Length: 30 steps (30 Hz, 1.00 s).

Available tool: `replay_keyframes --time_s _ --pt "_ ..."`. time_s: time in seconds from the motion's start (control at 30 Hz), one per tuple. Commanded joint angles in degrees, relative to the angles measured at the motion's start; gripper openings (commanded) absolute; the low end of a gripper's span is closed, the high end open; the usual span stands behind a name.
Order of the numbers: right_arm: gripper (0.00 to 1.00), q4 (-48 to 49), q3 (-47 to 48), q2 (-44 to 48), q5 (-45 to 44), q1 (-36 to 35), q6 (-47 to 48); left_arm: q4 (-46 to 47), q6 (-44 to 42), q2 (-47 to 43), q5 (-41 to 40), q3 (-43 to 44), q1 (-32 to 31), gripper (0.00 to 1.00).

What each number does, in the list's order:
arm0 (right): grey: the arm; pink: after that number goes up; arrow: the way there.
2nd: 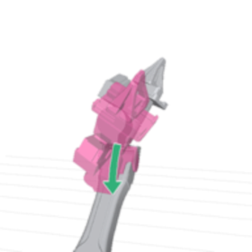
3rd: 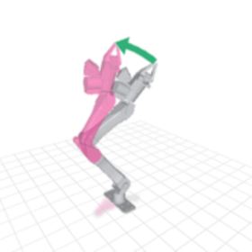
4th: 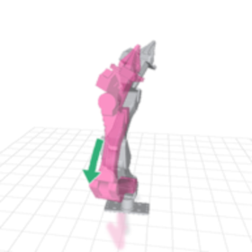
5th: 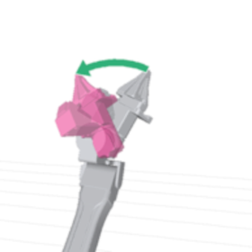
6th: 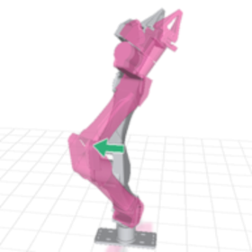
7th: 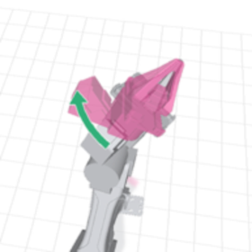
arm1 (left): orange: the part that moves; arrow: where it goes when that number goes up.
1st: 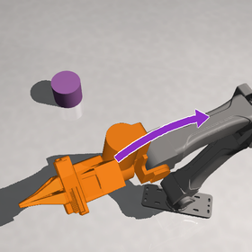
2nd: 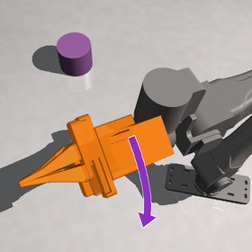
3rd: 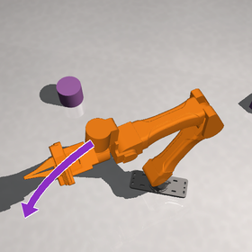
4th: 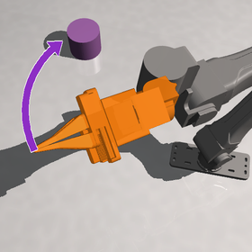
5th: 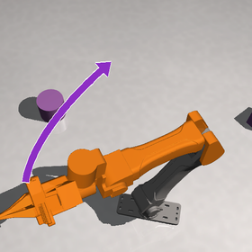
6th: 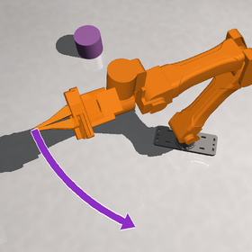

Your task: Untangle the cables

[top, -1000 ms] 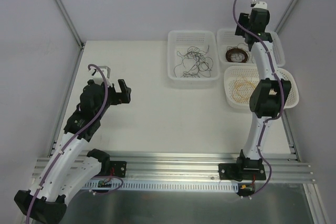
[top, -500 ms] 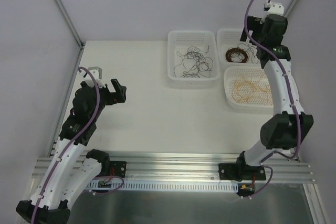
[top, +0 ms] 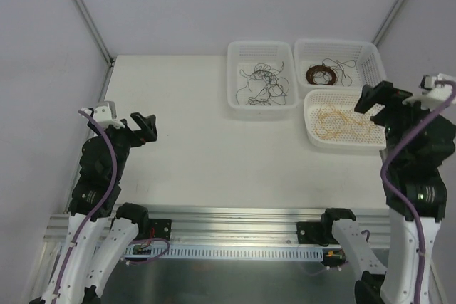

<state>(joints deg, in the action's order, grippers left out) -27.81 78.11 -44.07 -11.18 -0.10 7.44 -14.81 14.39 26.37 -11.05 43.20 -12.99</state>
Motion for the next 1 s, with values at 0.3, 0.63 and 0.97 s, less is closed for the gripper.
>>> replay_keyframes --time_s 0.3,0.63,0.97 --pt "1.00 -20.1 -5.5 28.9 2.2 -1.0 0.6 -2.5 -3.1 -8.9 -4.8 0.6 0.7 0.99" --pt "1.00 -20.3 -21.3 45.1 0.5 -6.6 -0.2 -10.1 0.7 -26.4 -3.0 -5.3 0.7 0.99" --pt "1.00 -20.1 -29.9 54.7 -0.9 -9.5 2.2 -13.8 2.6 -35.1 -2.2 -7.5 0.7 0.99"
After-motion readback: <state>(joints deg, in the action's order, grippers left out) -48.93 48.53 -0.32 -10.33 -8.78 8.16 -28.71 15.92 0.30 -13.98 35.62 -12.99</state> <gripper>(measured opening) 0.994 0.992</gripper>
